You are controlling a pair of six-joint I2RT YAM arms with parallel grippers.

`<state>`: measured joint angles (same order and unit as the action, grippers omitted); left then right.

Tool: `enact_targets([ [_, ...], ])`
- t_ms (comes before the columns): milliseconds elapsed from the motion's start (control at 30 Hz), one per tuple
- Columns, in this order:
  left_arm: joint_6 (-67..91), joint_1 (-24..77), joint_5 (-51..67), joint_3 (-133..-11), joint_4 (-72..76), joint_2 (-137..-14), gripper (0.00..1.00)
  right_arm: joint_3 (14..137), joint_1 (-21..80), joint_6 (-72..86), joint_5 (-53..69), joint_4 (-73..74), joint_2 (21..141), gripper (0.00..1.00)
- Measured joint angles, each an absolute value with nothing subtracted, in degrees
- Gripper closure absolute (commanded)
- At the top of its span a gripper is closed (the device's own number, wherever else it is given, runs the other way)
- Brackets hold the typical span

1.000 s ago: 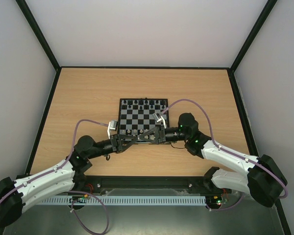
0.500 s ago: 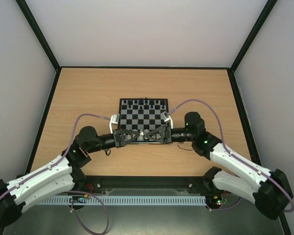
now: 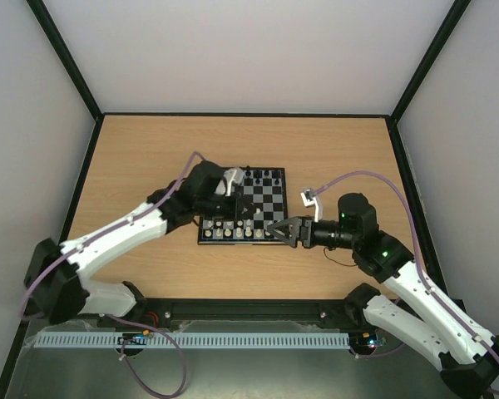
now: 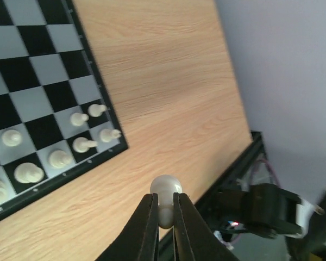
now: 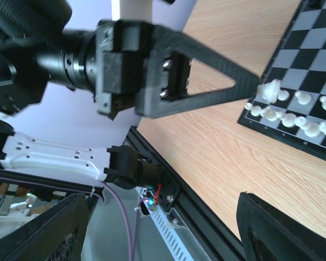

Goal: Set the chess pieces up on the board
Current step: Place the chess piece on the chessboard.

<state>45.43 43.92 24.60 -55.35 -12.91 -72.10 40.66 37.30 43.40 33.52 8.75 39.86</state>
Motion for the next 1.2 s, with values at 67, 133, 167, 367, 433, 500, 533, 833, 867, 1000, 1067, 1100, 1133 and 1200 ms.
enact_targets([
  [67, 42.1, 43.8, 22.9, -60.2, -18.1, -77.6, 0.98, 40.7, 37.3, 42.6, 32.4, 11.2, 39.1, 0.24],
  [133, 39.2, 43.8, 20.8, -64.4, -22.3, -82.1, 0.98, 40.7, 37.3, 41.7, 31.0, 13.4, 38.5, 0.24],
  [167, 37.8, 43.8, 19.6, -66.5, -24.6, -84.2, 0.98, 40.7, 37.3, 41.3, 30.5, 14.3, 38.2, 0.24],
  [367, 31.2, 44.9, 10.8, -79.3, -36.9, -96.7, 0.98, 40.8, 37.3, 38.9, 28.4, 18.7, 37.1, 0.23],
  [433, 29.6, 46.1, 7.4, -84.0, -41.0, -100.9, 0.98, 40.8, 37.3, 38.4, 28.0, 19.7, 36.8, 0.23],
  [500, 28.3, 47.7, 4.4, -88.6, -44.9, -104.7, 0.98, 40.8, 37.3, 37.6, 27.8, 20.3, 36.5, 0.23],
  [533, 27.7, 48.4, 3.2, -90.5, -46.2, -106.3, 0.98, 40.8, 37.3, 37.3, 27.7, 20.7, 36.4, 0.23],
  [833, 24.5, 51.8, -3.7, -98.1, -56.2, -115.1, 0.98, 40.8, 37.3, 34.9, 27.3, 22.6, 35.2, 0.23],
  [867, 24.5, 51.8, -3.8, -98.1, -56.4, -115.2, 0.98, 40.8, 37.3, 34.9, 27.3, 22.7, 35.2, 0.23],
  [1000, 24.4, 52.1, -5.2, -98.1, -56.5, -115.5, 0.98, 40.8, 37.3, 34.4, 27.3, 22.7, 35.1, 0.23],
  [1067, 24.4, 52.1, -5.5, -98.0, -56.1, -115.5, 0.98, 40.8, 37.3, 34.2, 27.3, 22.8, 35.1, 0.23],
  [1100, 24.4, 52.1, -5.5, -97.9, -55.8, -115.5, 0.98, 40.8, 37.3, 34.1, 27.3, 22.8, 35.1, 0.23],
  [1133, 24.4, 52.2, -5.5, -97.8, -55.5, -115.5, 0.98, 40.8, 37.3, 34.0, 27.3, 22.9, 35.1, 0.23],
  [1200, 24.4, 52.4, -5.4, -97.6, -54.8, -115.5, 0.98, 40.8, 37.3, 33.8, 27.3, 22.9, 35.1, 0.23],
])
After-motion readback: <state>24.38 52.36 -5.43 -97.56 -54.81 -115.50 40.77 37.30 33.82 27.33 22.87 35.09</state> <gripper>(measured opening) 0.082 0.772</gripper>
